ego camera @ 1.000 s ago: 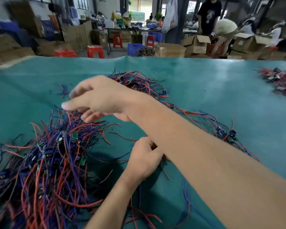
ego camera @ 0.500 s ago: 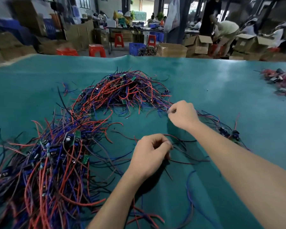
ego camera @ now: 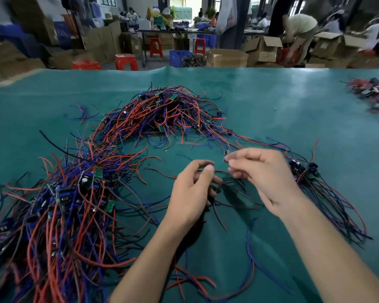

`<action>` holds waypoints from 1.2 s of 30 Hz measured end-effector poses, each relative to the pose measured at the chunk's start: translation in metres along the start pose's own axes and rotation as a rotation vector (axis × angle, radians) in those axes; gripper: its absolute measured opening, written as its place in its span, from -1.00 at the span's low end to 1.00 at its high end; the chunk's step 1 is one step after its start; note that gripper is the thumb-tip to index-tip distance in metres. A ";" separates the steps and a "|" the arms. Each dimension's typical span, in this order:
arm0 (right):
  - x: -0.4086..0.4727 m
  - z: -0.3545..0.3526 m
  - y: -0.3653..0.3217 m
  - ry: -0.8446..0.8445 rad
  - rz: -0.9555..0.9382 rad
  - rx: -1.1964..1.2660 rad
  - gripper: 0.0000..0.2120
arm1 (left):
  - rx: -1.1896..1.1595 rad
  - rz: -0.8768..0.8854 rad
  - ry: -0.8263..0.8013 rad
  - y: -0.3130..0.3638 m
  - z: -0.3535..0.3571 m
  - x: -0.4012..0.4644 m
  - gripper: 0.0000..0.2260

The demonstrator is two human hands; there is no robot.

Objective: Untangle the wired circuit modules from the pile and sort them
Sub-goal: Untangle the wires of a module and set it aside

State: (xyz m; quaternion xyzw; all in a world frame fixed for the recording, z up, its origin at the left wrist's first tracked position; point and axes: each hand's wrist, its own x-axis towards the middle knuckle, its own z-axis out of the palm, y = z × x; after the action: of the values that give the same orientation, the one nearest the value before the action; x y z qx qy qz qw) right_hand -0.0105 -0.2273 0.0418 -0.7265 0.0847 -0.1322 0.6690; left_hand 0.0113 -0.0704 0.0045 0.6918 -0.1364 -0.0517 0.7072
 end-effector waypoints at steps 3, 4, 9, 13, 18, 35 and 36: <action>-0.015 0.011 0.011 -0.030 -0.014 -0.112 -0.78 | 0.045 0.030 0.005 -0.001 0.000 -0.001 -0.86; -0.016 0.015 0.013 -0.052 -0.014 -0.121 -0.80 | 0.046 0.032 0.009 -0.001 -0.001 -0.001 -0.87; -0.017 0.021 0.010 -0.001 -0.054 -0.178 -0.88 | -0.009 0.013 0.037 -0.002 -0.003 -0.001 -0.87; -0.015 0.017 0.012 0.107 -0.087 -0.224 -0.92 | -0.035 0.027 0.012 -0.002 -0.002 -0.001 -0.82; -0.013 0.017 0.019 0.093 -0.160 -0.423 -0.94 | -0.054 0.017 0.030 -0.003 -0.004 -0.001 -0.82; -0.016 0.013 0.018 0.052 -0.349 -0.616 -0.90 | -0.161 0.038 0.079 0.000 -0.002 -0.001 -0.78; -0.016 0.013 0.017 0.051 -0.304 -0.585 -0.91 | -0.170 0.024 0.063 0.000 -0.002 -0.001 -0.79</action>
State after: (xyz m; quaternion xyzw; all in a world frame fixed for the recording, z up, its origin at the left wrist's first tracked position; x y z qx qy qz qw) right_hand -0.0205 -0.2120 0.0223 -0.8886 0.0265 -0.2185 0.4025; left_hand 0.0110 -0.0678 0.0046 0.6290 -0.1174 -0.0326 0.7678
